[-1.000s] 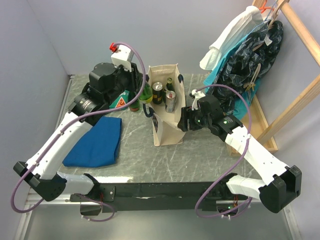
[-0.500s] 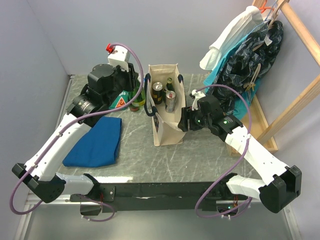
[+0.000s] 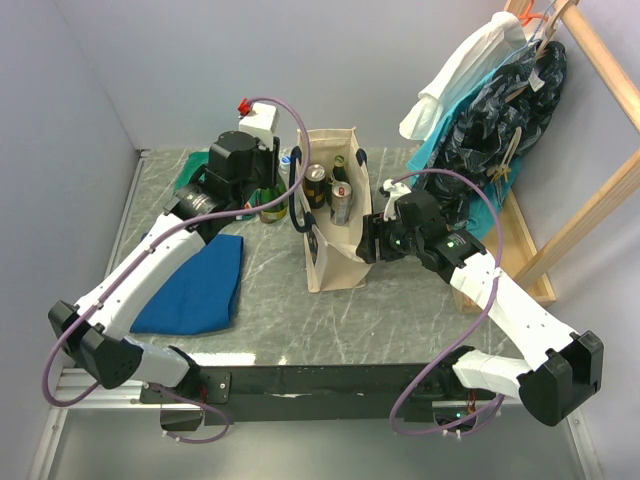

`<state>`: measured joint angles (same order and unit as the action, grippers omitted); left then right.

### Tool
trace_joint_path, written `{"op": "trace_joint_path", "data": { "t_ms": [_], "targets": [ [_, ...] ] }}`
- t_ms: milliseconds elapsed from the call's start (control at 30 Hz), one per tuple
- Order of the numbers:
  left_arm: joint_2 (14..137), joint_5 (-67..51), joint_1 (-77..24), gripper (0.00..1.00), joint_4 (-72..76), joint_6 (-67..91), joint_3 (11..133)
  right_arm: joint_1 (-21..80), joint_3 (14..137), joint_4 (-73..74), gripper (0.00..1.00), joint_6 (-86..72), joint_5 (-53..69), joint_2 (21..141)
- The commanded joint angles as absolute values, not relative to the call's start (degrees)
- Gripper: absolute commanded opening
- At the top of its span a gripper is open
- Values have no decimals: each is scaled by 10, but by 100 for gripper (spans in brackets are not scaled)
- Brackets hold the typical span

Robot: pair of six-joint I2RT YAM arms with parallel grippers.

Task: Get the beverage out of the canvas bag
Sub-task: Place the drink at the center of the board.

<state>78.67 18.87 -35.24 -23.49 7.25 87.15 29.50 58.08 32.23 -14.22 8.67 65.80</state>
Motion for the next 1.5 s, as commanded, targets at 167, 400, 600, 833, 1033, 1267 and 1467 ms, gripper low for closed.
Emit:
{"op": "trace_joint_path", "data": {
  "t_ms": [167, 400, 600, 833, 1033, 1267, 1467],
  "targets": [
    [790, 160, -305, 1, -109, 105, 863, 300, 594, 350, 71, -124, 76, 667],
    [800, 158, -292, 1, -76, 117, 829, 300, 596, 352, 71, -122, 74, 669],
    [809, 154, -288, 1, -49, 121, 805, 299, 599, 351, 71, -121, 75, 673],
    [817, 155, -287, 1, -7, 131, 772, 299, 597, 351, 71, -122, 71, 676],
    [824, 150, -287, 1, 35, 136, 753, 300, 597, 352, 71, -121, 69, 673],
    [831, 128, -287, 1, 78, 138, 725, 300, 599, 352, 71, -122, 68, 671],
    [842, 109, -287, 1, 115, 137, 706, 300, 600, 353, 71, -123, 64, 671]
  ]
}}
